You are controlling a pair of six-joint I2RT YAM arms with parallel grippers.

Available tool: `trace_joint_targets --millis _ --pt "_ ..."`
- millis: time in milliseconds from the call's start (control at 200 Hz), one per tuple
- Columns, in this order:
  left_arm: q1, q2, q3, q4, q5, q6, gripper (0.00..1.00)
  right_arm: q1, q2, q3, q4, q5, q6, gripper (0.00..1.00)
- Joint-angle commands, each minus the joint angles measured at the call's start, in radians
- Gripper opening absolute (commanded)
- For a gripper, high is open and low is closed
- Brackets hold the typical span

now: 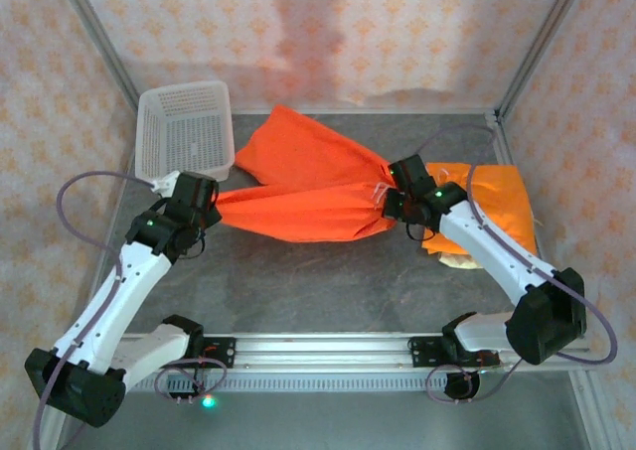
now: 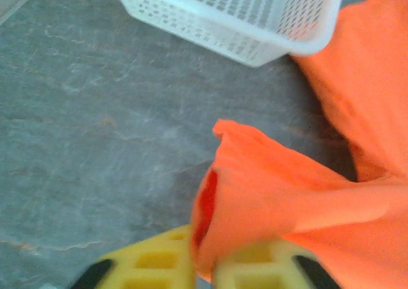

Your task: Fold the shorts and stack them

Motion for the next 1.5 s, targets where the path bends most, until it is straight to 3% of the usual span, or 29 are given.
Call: trace_joint_targets --millis 0,45,110,240,560,771,981,1021,1106,1186,1491 --pt "-0.004 0.014 -0.055 -0.105 -0.021 0.006 0.39 -0.006 0.010 -0.054 -0.046 0.064 -0.009 0.00" --pt "-0.004 0.008 -0.077 -0.095 -0.001 -0.016 0.54 -0.007 0.014 -0.070 -0.046 0.065 -0.008 0.00" --pt "-0.003 -0.027 -0.116 -0.059 0.039 -0.039 0.61 -0.007 0.016 -0.089 -0.048 0.070 -0.005 0.00" --pt "-0.003 -0.097 -0.175 -0.004 0.089 -0.089 0.86 -0.008 0.020 -0.114 -0.037 0.097 0.005 0.00" --pt "-0.014 -0.017 -0.352 0.124 0.184 -0.180 0.88 -0.007 0.047 -0.116 -0.004 0.091 0.014 0.00" --pt "-0.021 0.102 -0.383 0.254 0.180 -0.168 0.77 -0.007 0.051 -0.118 0.004 0.090 0.012 0.00" --pt "-0.024 0.230 -0.375 0.385 0.222 -0.167 0.55 -0.006 0.049 -0.122 0.007 0.091 0.014 0.00" --pt "-0.024 0.250 -0.374 0.403 0.227 -0.166 0.45 -0.007 0.050 -0.122 0.007 0.093 0.014 0.00" --pt "-0.024 0.278 -0.343 0.397 0.217 -0.141 0.15 -0.008 0.050 -0.121 0.002 0.094 0.012 0.00" --pt "-0.024 0.258 -0.283 0.341 0.181 -0.104 0.00 -0.007 0.048 -0.122 -0.001 0.095 0.011 0.00" --pt "-0.025 0.053 -0.029 0.101 -0.018 0.037 0.00 -0.006 0.047 -0.127 -0.004 0.109 0.009 0.00"
